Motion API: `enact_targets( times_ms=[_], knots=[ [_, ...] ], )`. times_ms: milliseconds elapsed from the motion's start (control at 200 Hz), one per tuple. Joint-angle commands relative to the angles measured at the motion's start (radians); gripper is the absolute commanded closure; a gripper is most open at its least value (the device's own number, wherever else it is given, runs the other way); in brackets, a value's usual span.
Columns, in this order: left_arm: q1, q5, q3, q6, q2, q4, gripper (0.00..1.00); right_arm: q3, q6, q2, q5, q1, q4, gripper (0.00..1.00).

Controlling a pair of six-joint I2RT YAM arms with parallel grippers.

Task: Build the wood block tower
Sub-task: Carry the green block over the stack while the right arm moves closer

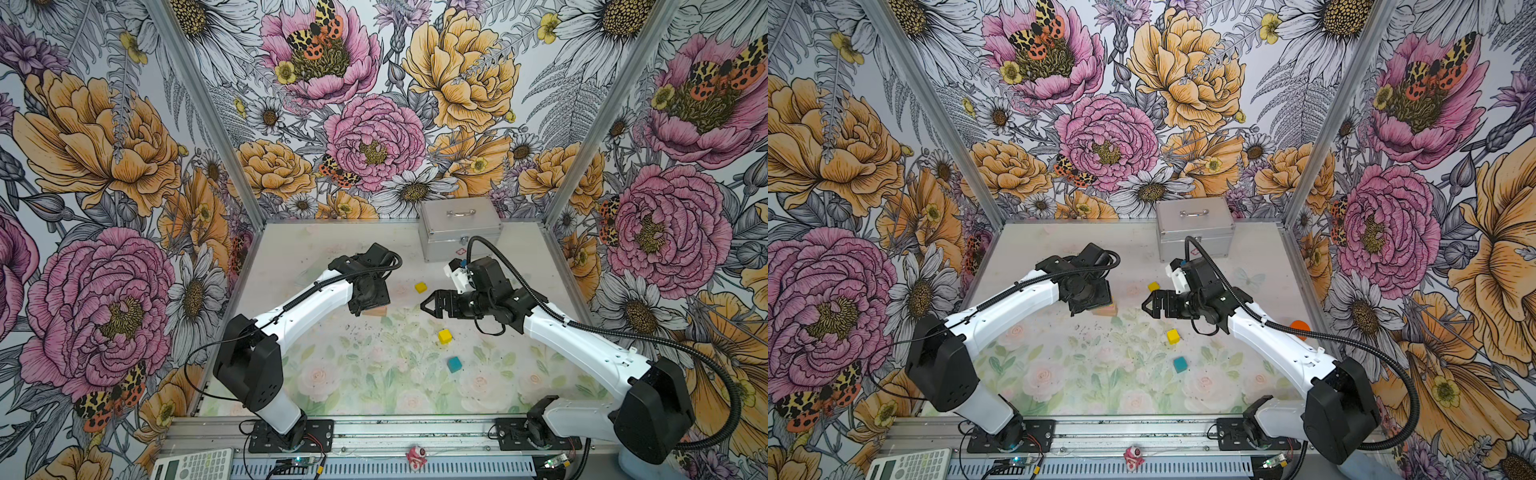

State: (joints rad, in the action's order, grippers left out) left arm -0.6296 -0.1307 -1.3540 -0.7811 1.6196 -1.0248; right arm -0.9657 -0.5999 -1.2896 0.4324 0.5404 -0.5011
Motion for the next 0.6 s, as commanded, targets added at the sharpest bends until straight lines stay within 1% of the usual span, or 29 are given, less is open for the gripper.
enact_targets(
  times_ms=[0,590],
  knots=[
    [0.008,0.019,-0.042,0.026,0.008,0.005,0.5,-0.015,0.028,-0.001,0.014,0.0,0.034,0.0],
    [0.017,0.026,-0.076,0.063,0.084,0.011,0.5,0.012,0.02,0.015,0.013,-0.046,0.032,0.0]
  ],
)
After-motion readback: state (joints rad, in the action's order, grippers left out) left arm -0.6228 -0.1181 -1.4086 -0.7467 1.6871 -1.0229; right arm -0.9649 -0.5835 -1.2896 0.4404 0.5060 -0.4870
